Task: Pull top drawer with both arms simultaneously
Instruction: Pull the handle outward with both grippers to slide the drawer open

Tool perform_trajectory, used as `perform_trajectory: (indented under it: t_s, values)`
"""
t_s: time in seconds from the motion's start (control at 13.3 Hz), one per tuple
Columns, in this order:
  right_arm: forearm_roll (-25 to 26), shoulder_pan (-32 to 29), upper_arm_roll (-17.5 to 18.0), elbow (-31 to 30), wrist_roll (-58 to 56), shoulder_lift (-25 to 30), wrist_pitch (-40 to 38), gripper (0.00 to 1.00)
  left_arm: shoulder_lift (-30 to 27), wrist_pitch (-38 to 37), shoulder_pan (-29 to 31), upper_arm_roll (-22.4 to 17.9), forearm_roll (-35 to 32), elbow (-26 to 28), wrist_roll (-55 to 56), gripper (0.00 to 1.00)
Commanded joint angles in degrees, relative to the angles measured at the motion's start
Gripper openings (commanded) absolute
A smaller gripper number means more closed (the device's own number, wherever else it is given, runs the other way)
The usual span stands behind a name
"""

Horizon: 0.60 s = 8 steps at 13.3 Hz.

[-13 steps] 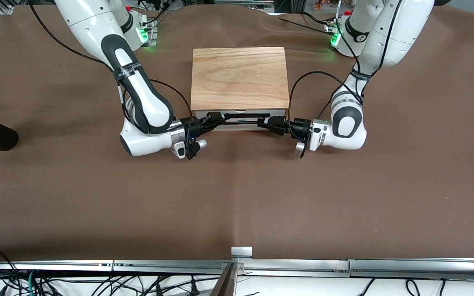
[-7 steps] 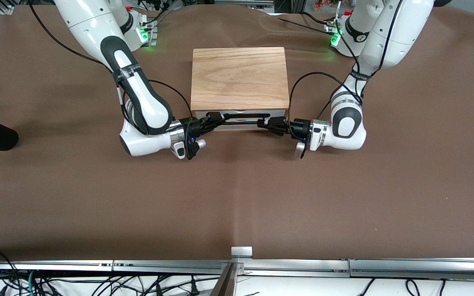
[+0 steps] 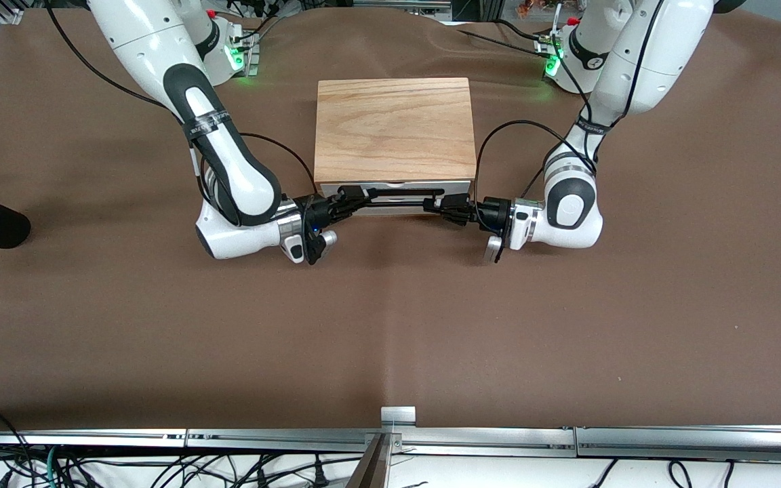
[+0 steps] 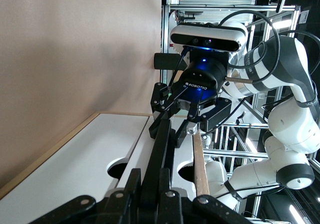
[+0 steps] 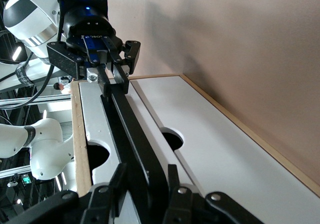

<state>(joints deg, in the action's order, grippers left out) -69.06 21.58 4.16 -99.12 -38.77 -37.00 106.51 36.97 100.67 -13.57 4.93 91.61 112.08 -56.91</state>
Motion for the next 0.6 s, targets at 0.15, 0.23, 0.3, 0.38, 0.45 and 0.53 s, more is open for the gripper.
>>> perform_trajectory:
  t_s: [0.15,0.23,0.3,0.38,0.45,0.53]
  values:
    - [0.2,-0.4,-0.3,-0.1,-2.4,-0.5,0.5,0.0,3.3,1.7,0.7,-0.2,1.8,-7.4,1.2,0.0]
    - [0.2,-0.7,-0.3,0.8,-2.2,-0.7,0.4,0.0,3.5,1.7,1.0,-0.2,1.6,-8.6,2.5,0.0]
    - [0.2,-0.8,-0.3,2.2,-1.9,-1.6,0.4,0.0,3.8,1.7,1.3,-0.3,1.5,-9.9,3.7,0.0]
    - [0.2,-1.0,-0.3,3.8,-1.8,-2.6,0.2,0.0,4.3,1.7,1.3,-0.3,1.5,-11.5,4.8,0.0]
    - [0.3,-1.4,-0.3,5.1,-1.2,-3.7,0.2,0.0,4.7,1.7,1.4,-0.4,1.5,-12.7,5.7,0.0]
    - [0.4,-1.7,-0.3,6.4,-1.1,-4.7,0.1,0.0,5.5,1.7,1.5,-0.4,1.5,-13.9,6.4,0.0]
